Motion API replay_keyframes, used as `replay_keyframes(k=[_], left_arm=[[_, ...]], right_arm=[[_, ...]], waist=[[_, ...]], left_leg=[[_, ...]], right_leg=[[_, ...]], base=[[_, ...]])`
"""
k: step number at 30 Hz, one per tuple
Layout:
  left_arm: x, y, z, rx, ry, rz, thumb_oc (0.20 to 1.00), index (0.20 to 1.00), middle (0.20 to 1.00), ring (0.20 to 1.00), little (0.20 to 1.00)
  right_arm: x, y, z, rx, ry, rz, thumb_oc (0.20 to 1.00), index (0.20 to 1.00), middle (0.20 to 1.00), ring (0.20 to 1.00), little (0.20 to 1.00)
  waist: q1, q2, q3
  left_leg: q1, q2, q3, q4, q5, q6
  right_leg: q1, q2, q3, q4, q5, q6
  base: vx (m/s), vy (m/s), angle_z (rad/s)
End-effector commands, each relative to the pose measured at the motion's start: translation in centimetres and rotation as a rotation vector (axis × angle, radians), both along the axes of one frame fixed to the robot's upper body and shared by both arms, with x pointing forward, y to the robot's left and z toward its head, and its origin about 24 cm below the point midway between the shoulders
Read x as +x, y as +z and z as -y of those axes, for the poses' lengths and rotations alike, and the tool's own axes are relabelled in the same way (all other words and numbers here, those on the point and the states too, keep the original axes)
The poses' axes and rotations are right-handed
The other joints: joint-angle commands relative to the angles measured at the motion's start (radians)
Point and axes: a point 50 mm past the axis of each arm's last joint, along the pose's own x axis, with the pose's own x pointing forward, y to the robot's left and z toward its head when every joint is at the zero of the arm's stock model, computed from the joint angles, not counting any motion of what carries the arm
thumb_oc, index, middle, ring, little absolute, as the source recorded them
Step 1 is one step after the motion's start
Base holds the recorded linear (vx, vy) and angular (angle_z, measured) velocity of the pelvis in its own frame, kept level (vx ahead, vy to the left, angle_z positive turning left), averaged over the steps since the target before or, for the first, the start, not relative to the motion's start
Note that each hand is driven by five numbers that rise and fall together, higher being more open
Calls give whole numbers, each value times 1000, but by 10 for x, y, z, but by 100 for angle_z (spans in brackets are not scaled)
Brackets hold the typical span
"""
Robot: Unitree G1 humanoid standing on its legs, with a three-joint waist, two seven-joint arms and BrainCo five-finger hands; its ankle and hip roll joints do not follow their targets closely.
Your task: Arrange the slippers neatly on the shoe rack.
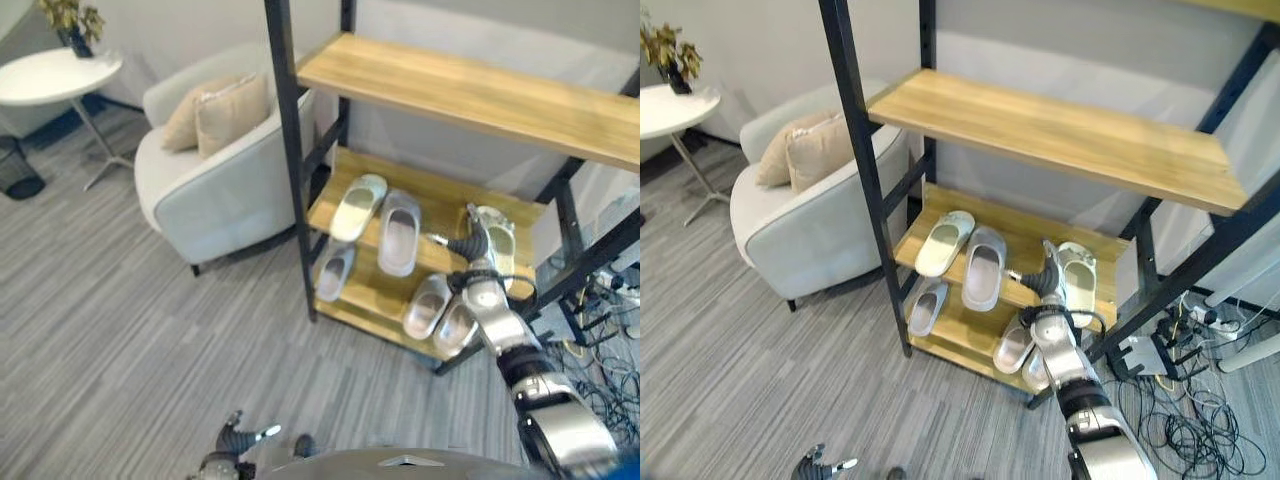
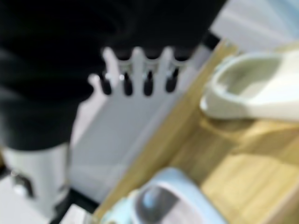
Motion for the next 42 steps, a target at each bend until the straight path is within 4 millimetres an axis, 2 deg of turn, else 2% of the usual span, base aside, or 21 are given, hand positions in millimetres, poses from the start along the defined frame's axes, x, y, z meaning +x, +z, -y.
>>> replay_keyframes(k=[1, 2, 5, 11, 18, 21, 25, 28, 29, 30, 33, 34, 35, 37, 42], left_arm=[[49, 10, 34, -94, -6, 144, 1000, 1000, 1000, 1000, 1000], [50, 10, 34, -94, -6, 145, 1000, 1000, 1000, 1000, 1000], [58, 14, 34, -110, 20, 173, 1000, 1000, 1000, 1000, 1000], [61, 16, 31, -148, 81, 216, 1000, 1000, 1000, 1000, 1000], [59, 17, 31, -160, 133, 242, 1000, 1000, 1000, 1000, 1000], [60, 17, 32, -164, 141, 252, 1000, 1000, 1000, 1000, 1000], [63, 20, 37, -179, 142, 291, 1000, 1000, 1000, 1000, 1000], [64, 20, 40, -179, 121, 293, 1000, 1000, 1000, 1000, 1000], [66, 21, 44, -182, 102, 302, 1000, 1000, 1000, 1000, 1000], [66, 21, 46, -181, 101, 305, 1000, 1000, 1000, 1000, 1000], [67, 22, 49, -189, 94, 311, 1000, 1000, 1000, 1000, 1000], [66, 21, 50, -195, 89, 310, 1000, 1000, 1000, 1000, 1000], [59, 18, 52, -205, 88, 297, 1000, 1000, 1000, 1000, 1000], [53, 16, 51, -204, 92, 286, 1000, 1000, 1000, 1000, 1000], [36, 8, 48, -205, 118, 222, 1000, 1000, 1000, 1000, 1000]], right_arm=[[33, 76, 2, -11, -27, 235, 1000, 1000, 1000, 1000, 1000], [33, 76, 2, -11, -27, 236, 1000, 1000, 1000, 1000, 1000], [49, 100, -2, -21, -36, 271, 1000, 1000, 1000, 1000, 1000], [58, 111, 1, 22, -133, 274, 1000, 1000, 1000, 1000, 1000], [55, 111, 14, 53, -298, 331, 1000, 1000, 1000, 1000, 1000], [55, 110, 16, 64, -314, 333, 1000, 1000, 1000, 1000, 1000], [52, 105, 29, 134, -346, 332, 1000, 1000, 1000, 1000, 1000], [53, 108, 27, 143, -323, 340, 1000, 1000, 1000, 1000, 1000], [55, 110, 27, 107, -298, 324, 674, 674, 674, 674, 674], [56, 111, 25, 108, -285, 316, 592, 592, 592, 592, 592], [57, 112, 26, 82, -266, 298, 504, 504, 504, 504, 504], [58, 113, 25, 86, -255, 291, 435, 435, 435, 435, 435], [58, 110, 25, 66, -246, 269, 272, 272, 272, 272, 272], [58, 110, 24, 60, -237, 263, 200, 200, 200, 200, 200], [56, 99, 22, 27, -254, 246, 200, 200, 200, 200, 200]], waist=[[26, 33, 101], [26, 33, 101], [29, 44, 134], [29, 63, 159], [31, 78, 182], [32, 79, 185], [42, 88, 182], [47, 88, 179], [50, 89, 173], [53, 90, 172], [59, 91, 169], [62, 91, 167], [69, 92, 161], [71, 93, 158], [81, 89, 148]], left_leg=[[-50, 16, -39, 53, -28, -19], [-51, 16, -39, 54, -29, -19], [-108, 0, -37, 63, -19, -18], [-155, -25, -28, 62, -12, -20], [-154, -36, -23, 41, -5, -19], [-151, -36, -21, 37, -4, -20], [-136, -41, -26, 2, 5, -26], [-132, -43, -30, -6, 7, -26], [-132, -46, -31, -9, 6, -26], [-132, -47, -31, -7, 4, -26], [-133, -53, -33, 0, -2, -25], [-131, -55, -35, 2, -5, -24], [-128, -58, -40, 9, -12, -23], [-126, -59, -43, 12, -15, -22], [-123, -64, -54, 29, -29, -18]], right_leg=[[-23, -14, 39, 148, -106, 34], [-24, -14, 39, 148, -106, 34], [-75, -25, 39, 156, -103, 45], [-100, -44, 34, 135, -87, 64], [-101, -49, 36, 119, -77, 79], [-100, -50, 36, 117, -78, 80], [-89, -59, 31, 87, -69, 84], [-87, -61, 28, 75, -64, 86], [-83, -66, 26, 60, -60, 89], [-80, -68, 23, 56, -58, 90], [-70, -74, 19, 47, -55, 95], [-65, -76, 18, 42, -55, 96], [-54, -79, 15, 36, -56, 97], [-47, -81, 11, 33, -56, 97], [-19, -83, -1, 18, -60, 99]], base=[[-119, 78, 12], [-69, 63, 13], [-53, 92, 6], [14, 81, 9], [19, 45, 3], [22, 23, -5], [44, 12, -5], [23, -3, -1], [31, -13, 1], [41, -21, 0], [21, -15, 1], [54, -21, -1], [55, -21, -2], [55, -20, 2], [27, -11, 4]])
